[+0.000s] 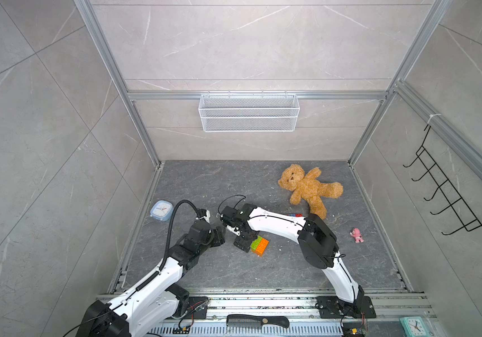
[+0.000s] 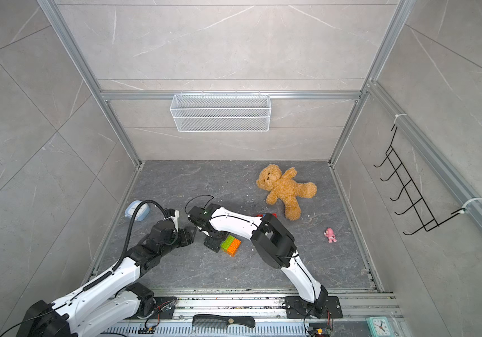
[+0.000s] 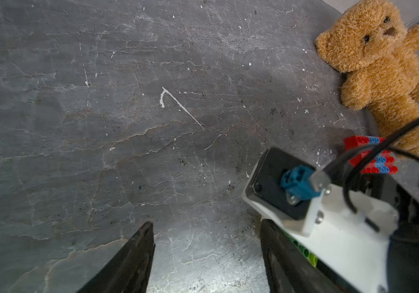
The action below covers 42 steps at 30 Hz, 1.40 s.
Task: Assemble a rectangle with lego
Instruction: Assemble the lego brick with the lego brick, then move the lego brick at the center of the board.
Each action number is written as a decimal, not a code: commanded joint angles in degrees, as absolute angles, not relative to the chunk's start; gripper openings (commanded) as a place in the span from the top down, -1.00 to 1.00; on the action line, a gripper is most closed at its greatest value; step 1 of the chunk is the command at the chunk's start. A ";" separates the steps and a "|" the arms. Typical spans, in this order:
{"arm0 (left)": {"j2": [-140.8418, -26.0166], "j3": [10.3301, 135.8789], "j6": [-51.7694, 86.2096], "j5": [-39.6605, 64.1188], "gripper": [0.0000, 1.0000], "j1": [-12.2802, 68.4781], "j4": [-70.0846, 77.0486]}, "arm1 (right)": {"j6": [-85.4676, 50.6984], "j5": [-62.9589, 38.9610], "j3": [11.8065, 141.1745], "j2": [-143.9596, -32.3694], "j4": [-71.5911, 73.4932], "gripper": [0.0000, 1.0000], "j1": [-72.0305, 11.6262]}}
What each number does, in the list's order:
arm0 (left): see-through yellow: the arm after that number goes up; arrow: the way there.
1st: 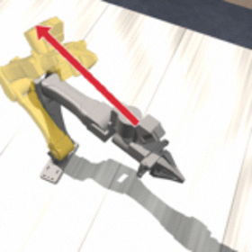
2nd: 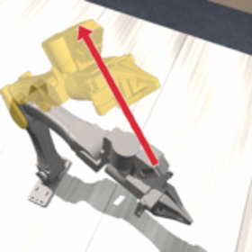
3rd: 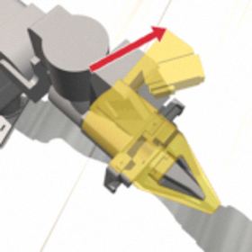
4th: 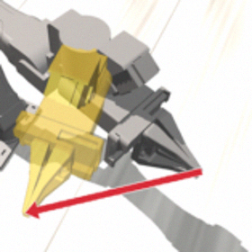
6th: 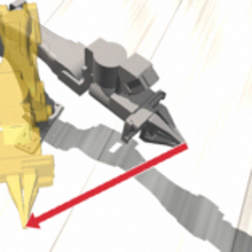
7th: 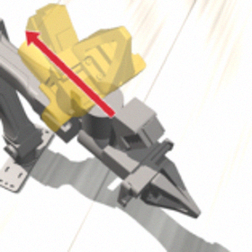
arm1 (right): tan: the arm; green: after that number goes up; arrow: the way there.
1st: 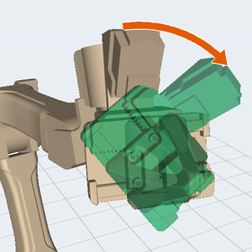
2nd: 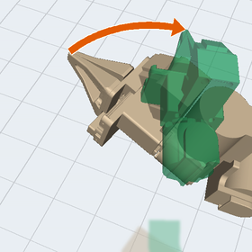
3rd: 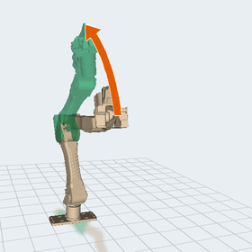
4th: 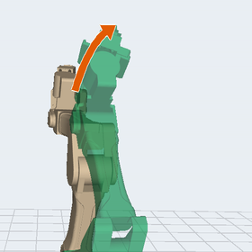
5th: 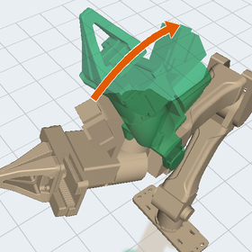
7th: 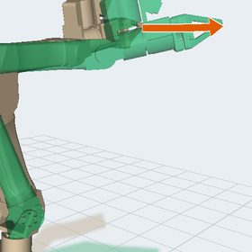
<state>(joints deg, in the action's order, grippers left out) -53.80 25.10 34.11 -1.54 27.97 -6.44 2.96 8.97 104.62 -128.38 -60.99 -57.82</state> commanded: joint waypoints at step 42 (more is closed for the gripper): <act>-78.02 38.31 35.23 20.71 -0.10 26.39 -5.71 | -53.43 -16.52 65.77 -103.87 -24.25 -0.11 -48.17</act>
